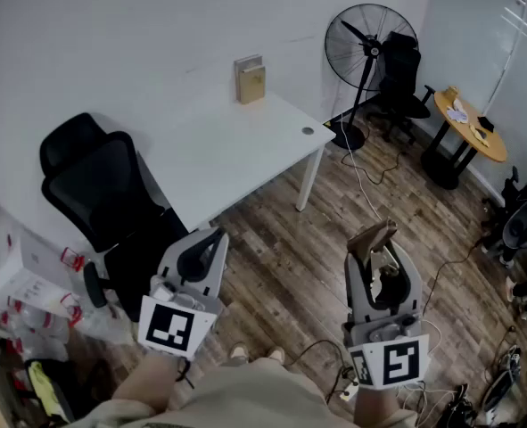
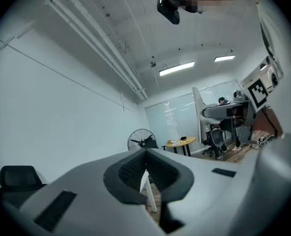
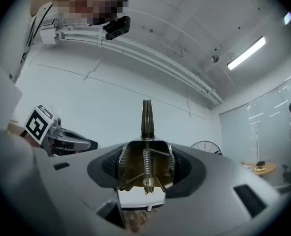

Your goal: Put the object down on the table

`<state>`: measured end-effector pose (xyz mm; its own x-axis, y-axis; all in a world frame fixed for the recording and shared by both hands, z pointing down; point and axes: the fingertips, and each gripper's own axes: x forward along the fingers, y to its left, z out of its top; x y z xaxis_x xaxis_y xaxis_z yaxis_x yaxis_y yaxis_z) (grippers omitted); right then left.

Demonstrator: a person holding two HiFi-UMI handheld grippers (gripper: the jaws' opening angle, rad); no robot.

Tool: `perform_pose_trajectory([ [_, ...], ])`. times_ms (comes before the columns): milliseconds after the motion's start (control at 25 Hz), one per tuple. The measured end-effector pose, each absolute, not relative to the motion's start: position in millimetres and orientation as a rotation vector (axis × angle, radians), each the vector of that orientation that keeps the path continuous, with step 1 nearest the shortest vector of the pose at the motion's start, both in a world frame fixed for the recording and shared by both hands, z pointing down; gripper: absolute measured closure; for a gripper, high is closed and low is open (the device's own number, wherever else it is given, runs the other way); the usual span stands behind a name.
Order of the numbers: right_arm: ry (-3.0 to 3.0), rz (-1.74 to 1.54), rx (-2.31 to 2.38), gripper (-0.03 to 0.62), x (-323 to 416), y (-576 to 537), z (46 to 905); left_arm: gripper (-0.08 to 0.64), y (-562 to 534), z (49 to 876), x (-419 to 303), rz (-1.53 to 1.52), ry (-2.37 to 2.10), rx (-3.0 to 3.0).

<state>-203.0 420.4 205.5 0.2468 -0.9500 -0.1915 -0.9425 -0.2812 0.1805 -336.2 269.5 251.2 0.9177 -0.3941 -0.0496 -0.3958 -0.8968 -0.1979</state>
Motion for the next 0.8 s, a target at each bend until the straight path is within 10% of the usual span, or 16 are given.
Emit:
perform_pose_trajectory([
  [800, -1.957, -0.253, 2.421, 0.377, -174.4, 450.0, 240.7, 0.54, 299.8, 263.4, -318.1, -0.008, 0.621, -2.867],
])
